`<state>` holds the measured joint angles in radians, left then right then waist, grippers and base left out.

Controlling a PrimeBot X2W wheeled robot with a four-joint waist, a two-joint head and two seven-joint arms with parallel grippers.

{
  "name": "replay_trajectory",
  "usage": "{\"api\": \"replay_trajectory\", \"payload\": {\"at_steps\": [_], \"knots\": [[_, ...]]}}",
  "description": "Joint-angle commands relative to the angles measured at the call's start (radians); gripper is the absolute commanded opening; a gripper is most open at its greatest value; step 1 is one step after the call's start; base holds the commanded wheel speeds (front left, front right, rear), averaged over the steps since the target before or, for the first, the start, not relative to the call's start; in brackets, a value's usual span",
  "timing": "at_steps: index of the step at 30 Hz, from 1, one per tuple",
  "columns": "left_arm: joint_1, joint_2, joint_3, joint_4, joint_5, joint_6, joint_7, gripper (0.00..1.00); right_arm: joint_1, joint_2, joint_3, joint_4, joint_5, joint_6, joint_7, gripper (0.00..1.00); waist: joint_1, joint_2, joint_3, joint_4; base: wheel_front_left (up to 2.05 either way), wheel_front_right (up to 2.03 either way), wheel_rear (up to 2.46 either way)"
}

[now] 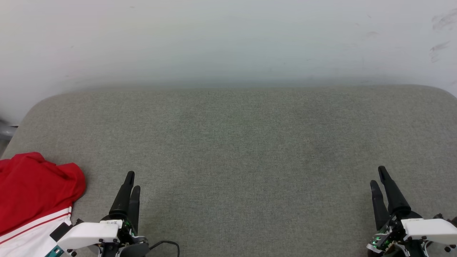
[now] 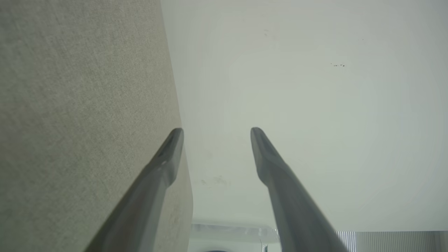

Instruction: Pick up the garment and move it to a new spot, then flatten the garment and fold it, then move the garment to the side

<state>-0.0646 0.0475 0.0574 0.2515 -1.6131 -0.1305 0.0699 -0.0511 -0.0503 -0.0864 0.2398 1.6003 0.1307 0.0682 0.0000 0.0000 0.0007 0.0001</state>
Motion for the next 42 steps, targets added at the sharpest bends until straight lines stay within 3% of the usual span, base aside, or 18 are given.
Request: {"api": "replay_trajectory", "payload": {"at_steps": [1, 12, 28, 42], "knots": [[-0.017, 0.001, -0.012, -0.029, 0.005, 0.0, -0.011, 1.0, -0.004, -0.001, 0.006, -0.029, -0.008, 0.0, -0.01, 1.0, 0.0, 0.0, 0.0, 0.0, 0.0, 0.0, 0.0], [-0.009, 0.009, -0.072, -0.092, 0.106, 0.0, -0.064, 1.0, 0.016, -0.017, 0.029, -0.077, -0.174, 0.0, -0.061, 1.0, 0.0, 0.0, -0.008, 0.003, 0.0, 0.0, 0.0], [0.013, 0.006, -0.108, -0.13, 0.507, 0.0, -0.126, 1.0, 0.049, -0.018, 0.044, -0.165, -0.646, 0.0, -0.088, 1.0, 0.0, 0.0, -0.023, 0.006, 0.0, 0.0, 0.0], [0.019, 0.016, -0.111, -0.13, 0.819, 0.008, -0.169, 1.0, 0.063, -0.01, 0.038, -0.212, -0.905, 0.0, -0.053, 1.0, 0.0, 0.0, -0.028, 0.004, 0.0, 0.0, 0.0]]}}
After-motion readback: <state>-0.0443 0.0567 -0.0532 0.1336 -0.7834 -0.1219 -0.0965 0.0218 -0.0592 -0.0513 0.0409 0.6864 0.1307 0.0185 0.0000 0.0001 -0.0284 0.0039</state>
